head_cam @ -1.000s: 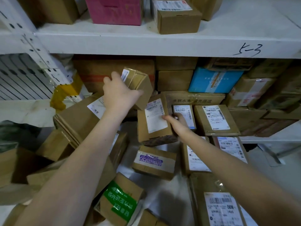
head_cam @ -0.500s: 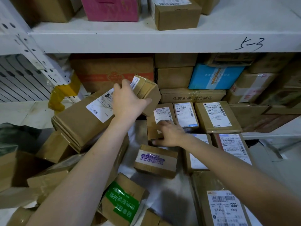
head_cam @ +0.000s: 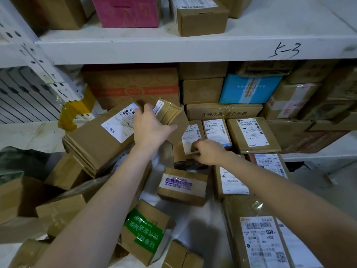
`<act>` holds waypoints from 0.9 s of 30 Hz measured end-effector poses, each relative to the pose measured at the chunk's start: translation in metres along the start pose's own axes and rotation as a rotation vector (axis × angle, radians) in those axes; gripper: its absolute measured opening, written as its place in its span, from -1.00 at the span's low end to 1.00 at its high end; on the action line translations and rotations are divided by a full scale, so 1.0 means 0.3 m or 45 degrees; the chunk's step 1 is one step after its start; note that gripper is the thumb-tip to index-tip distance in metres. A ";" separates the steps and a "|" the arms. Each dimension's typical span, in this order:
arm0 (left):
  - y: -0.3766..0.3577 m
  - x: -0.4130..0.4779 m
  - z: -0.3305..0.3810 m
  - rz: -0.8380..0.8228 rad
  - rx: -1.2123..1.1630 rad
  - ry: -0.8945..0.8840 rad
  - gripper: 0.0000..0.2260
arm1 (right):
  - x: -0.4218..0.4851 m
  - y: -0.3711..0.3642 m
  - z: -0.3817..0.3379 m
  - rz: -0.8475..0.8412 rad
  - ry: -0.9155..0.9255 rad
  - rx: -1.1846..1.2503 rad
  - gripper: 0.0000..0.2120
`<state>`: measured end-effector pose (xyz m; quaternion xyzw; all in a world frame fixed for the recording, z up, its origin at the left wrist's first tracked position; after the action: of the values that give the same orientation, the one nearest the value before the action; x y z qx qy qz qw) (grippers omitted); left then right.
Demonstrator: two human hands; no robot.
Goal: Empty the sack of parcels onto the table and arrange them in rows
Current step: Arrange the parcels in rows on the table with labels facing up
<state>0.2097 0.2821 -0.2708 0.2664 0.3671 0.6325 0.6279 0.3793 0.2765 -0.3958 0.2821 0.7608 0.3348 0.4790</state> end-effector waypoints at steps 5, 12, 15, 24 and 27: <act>-0.006 -0.036 0.006 -0.001 -0.001 0.012 -0.29 | -0.110 -0.140 -0.138 -0.307 0.128 -0.227 -0.14; 0.020 -0.109 -0.022 0.012 -0.042 0.058 -0.25 | -0.177 -0.136 -0.170 -0.345 0.087 -0.092 -0.13; 0.063 -0.134 -0.029 0.075 -0.069 0.068 -0.25 | -0.245 -0.031 -0.134 -0.358 0.109 0.228 -0.17; 0.031 -0.172 0.013 0.264 -0.014 -0.089 -0.35 | -0.398 0.244 0.067 0.534 -0.350 -0.318 -0.01; -0.085 -0.181 0.040 0.231 0.091 -0.184 -0.37 | -0.371 0.099 0.120 0.427 -0.326 -0.397 -0.10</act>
<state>0.2383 0.2284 -0.2774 0.3657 0.3175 0.6524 0.5830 0.4579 0.2201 -0.3240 0.3669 0.5759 0.4845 0.5469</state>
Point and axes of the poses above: each hand's wrist, its own x-axis towards the middle knuckle, its own y-axis out of the back of the hand, z = x × y, the point moved 6 cm from there along x, towards the middle knuckle, and after that the axes turned 15 degrees about -z, right-handed, at the moved point
